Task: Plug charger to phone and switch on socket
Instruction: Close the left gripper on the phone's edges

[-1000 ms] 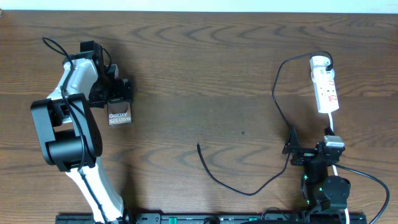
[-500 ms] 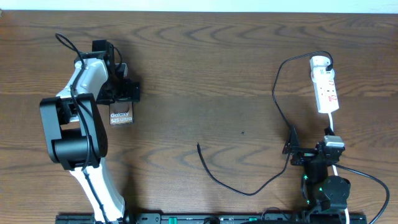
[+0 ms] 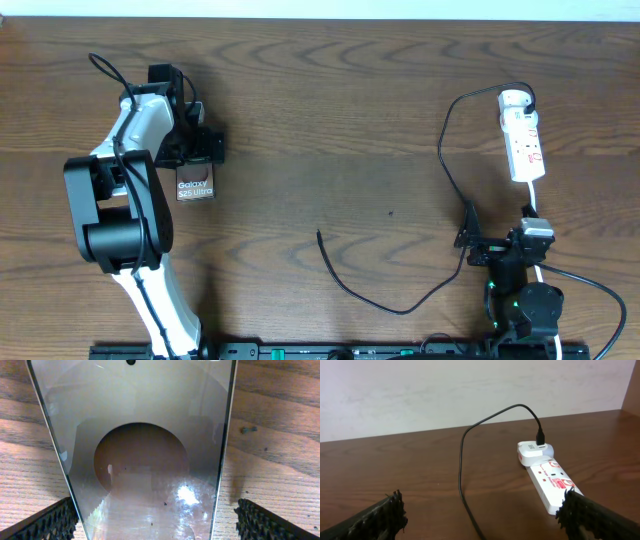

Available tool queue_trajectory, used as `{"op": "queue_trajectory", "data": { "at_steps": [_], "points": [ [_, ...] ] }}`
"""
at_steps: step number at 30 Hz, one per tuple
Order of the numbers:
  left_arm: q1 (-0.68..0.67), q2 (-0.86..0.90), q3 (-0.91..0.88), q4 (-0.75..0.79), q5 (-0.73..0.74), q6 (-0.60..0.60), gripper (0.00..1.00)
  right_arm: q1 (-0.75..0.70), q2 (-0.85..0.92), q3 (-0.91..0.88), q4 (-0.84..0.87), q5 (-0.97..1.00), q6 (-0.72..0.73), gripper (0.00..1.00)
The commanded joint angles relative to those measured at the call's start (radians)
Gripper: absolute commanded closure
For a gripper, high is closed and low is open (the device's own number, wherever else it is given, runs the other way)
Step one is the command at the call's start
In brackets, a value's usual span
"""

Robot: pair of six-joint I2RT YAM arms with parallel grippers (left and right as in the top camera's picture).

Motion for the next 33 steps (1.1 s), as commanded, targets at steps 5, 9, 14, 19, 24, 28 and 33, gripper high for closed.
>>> {"op": "queue_trajectory", "data": {
  "at_steps": [5, 9, 14, 19, 24, 28, 33],
  "points": [
    [0.001, 0.004, -0.038, 0.009, -0.014, 0.011, 0.02, -0.004, -0.004, -0.001, -0.003, 0.002, -0.004, 0.01],
    [0.001, 0.004, -0.068, 0.029, -0.039, 0.01, 0.02, -0.004, -0.004, -0.001, -0.003, 0.002, -0.004, 0.01],
    [0.001, 0.004, -0.087, 0.037, -0.043, 0.014, 0.02, -0.004, -0.004, -0.001, -0.003, 0.002, -0.004, 0.01],
    [0.001, 0.004, -0.087, 0.035, -0.055, 0.032, 0.02, -0.004, -0.004, -0.001, -0.003, 0.002, -0.004, 0.01],
    [0.001, 0.004, -0.087, 0.035, -0.054, 0.033, 0.02, -0.004, -0.004, -0.001, -0.003, 0.002, -0.004, 0.01],
    [0.001, 0.004, -0.087, 0.036, -0.054, 0.037, 0.02, -0.004, -0.004, -0.001, -0.003, 0.002, -0.004, 0.01],
    [0.001, 0.004, -0.087, 0.039, -0.054, 0.051, 0.02, -0.004, -0.004, -0.001, -0.003, 0.002, -0.004, 0.01]
  ]
}}
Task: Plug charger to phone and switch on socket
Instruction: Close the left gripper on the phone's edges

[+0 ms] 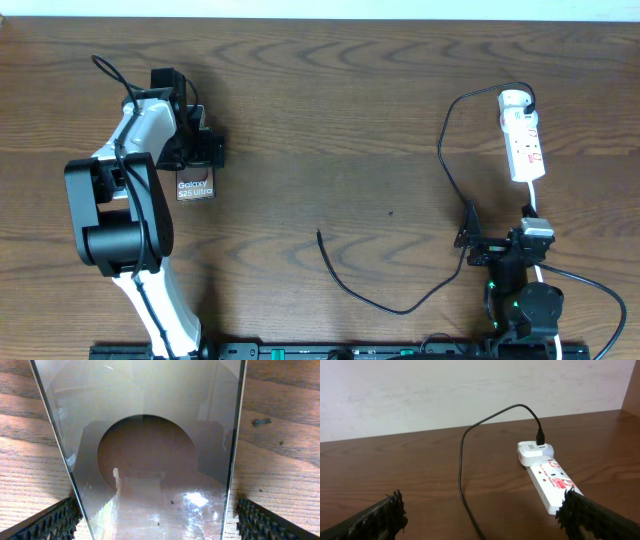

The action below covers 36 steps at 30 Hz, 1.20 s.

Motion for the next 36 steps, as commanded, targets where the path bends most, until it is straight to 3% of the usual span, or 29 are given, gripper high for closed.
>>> {"op": "queue_trajectory", "data": {
  "at_steps": [1, 29, 36],
  "points": [
    [0.007, 0.022, -0.037, -0.003, -0.013, 0.033, 0.02, -0.004, -0.004, -0.001, -0.003, 0.002, -0.003, 0.01],
    [0.007, 0.022, -0.037, 0.029, -0.013, 0.051, 0.0, -0.004, -0.004, -0.001, -0.003, 0.002, -0.003, 0.01],
    [0.007, 0.022, -0.037, 0.029, -0.012, 0.051, 0.16, -0.004, -0.004, -0.001, -0.003, 0.002, -0.003, 0.01]
  ]
}}
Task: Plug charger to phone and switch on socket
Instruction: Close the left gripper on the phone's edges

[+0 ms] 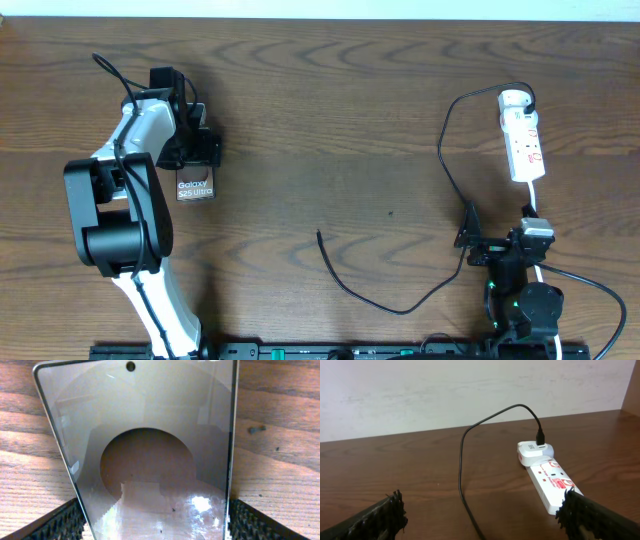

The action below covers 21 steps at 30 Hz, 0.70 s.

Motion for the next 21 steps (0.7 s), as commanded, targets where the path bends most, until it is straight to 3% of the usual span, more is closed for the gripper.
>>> {"op": "queue_trajectory", "data": {
  "at_steps": [1, 13, 17, 21],
  "points": [
    [0.005, 0.024, -0.033, 0.001, -0.012, 0.013, 0.16, -0.004, -0.004, -0.001, -0.003, 0.002, -0.004, 0.01],
    [0.005, 0.024, -0.034, 0.001, -0.012, 0.013, 0.2, -0.004, -0.004, -0.001, -0.003, 0.002, -0.004, 0.01],
    [0.005, 0.026, -0.036, 0.001, -0.012, 0.013, 0.11, -0.004, -0.004, -0.001, -0.003, 0.002, -0.004, 0.01],
    [0.005, 0.027, -0.036, 0.001, -0.012, 0.013, 0.1, -0.004, -0.004, -0.001, -0.003, 0.002, -0.004, 0.01]
  ]
}}
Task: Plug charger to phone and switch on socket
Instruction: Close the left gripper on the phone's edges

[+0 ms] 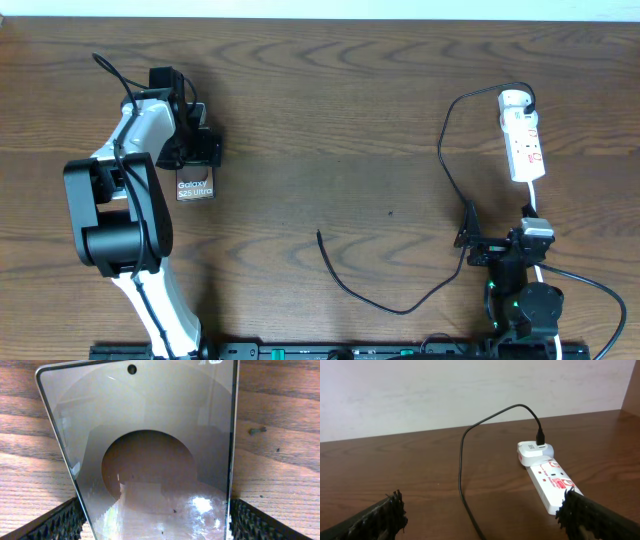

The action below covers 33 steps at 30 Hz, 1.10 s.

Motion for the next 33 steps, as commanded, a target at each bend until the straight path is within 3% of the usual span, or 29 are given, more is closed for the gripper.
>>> {"op": "queue_trajectory", "data": {
  "at_steps": [1, 23, 33],
  "points": [
    [0.004, 0.027, -0.036, -0.003, -0.012, 0.002, 0.1, -0.004, -0.004, -0.001, -0.003, 0.002, -0.004, 0.01],
    [0.004, 0.027, -0.087, 0.047, -0.012, 0.002, 0.1, -0.004, -0.004, -0.001, -0.003, 0.002, -0.004, 0.01],
    [0.004, 0.027, -0.087, 0.047, -0.012, 0.003, 0.16, -0.004, -0.004, -0.001, -0.003, 0.002, -0.004, 0.01]
  ]
}}
